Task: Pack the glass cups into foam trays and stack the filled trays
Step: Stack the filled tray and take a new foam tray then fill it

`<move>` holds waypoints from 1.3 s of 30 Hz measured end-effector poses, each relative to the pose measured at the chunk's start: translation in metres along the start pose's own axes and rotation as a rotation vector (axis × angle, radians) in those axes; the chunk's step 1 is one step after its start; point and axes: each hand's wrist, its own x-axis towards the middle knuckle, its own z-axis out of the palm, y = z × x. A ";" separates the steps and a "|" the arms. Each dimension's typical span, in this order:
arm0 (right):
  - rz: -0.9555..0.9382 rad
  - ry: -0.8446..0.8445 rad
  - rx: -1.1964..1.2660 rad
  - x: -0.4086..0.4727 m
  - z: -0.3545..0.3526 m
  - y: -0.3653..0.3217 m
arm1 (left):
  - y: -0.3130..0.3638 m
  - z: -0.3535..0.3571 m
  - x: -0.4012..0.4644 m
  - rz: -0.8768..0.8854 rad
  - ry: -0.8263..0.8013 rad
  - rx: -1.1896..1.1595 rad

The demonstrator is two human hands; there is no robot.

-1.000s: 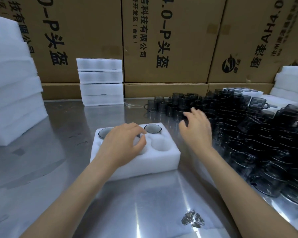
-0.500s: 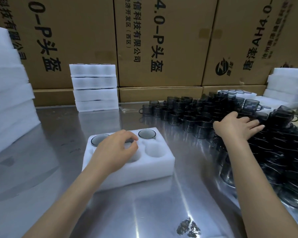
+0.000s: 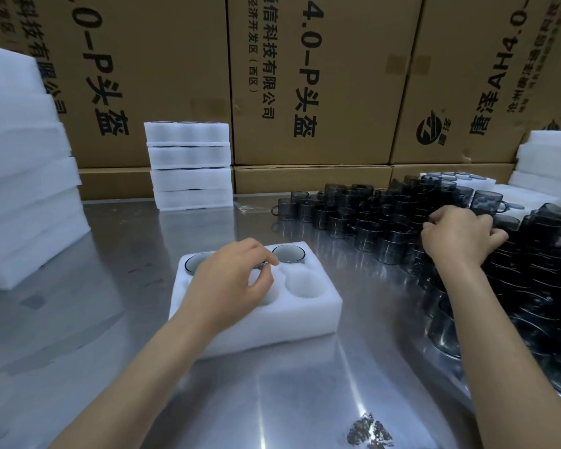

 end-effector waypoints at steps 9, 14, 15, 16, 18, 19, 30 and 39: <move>-0.802 0.134 0.740 -0.088 -0.019 -0.079 | -0.043 -0.041 -0.049 0.036 0.192 -0.087; -1.160 -0.015 0.837 -0.149 -0.011 -0.110 | -0.071 -0.047 -0.074 -0.128 0.149 -0.194; -1.188 -0.044 0.836 -0.156 -0.008 -0.112 | -0.071 -0.047 -0.074 -0.158 0.152 -0.231; -1.201 -0.063 0.832 -0.161 -0.006 -0.112 | -0.071 -0.046 -0.073 -0.176 0.156 -0.268; -1.201 -0.094 0.821 -0.169 -0.002 -0.112 | -0.066 -0.042 -0.071 -0.182 0.152 -0.312; -1.196 -0.114 0.823 -0.172 -0.001 -0.111 | -0.064 -0.039 -0.071 -0.175 0.142 -0.325; -1.241 -0.220 0.780 -0.193 0.004 -0.114 | -0.060 -0.045 -0.074 -0.182 0.099 -0.310; -1.240 -0.252 0.756 -0.194 0.002 -0.112 | -0.057 -0.051 -0.075 -0.165 0.105 -0.259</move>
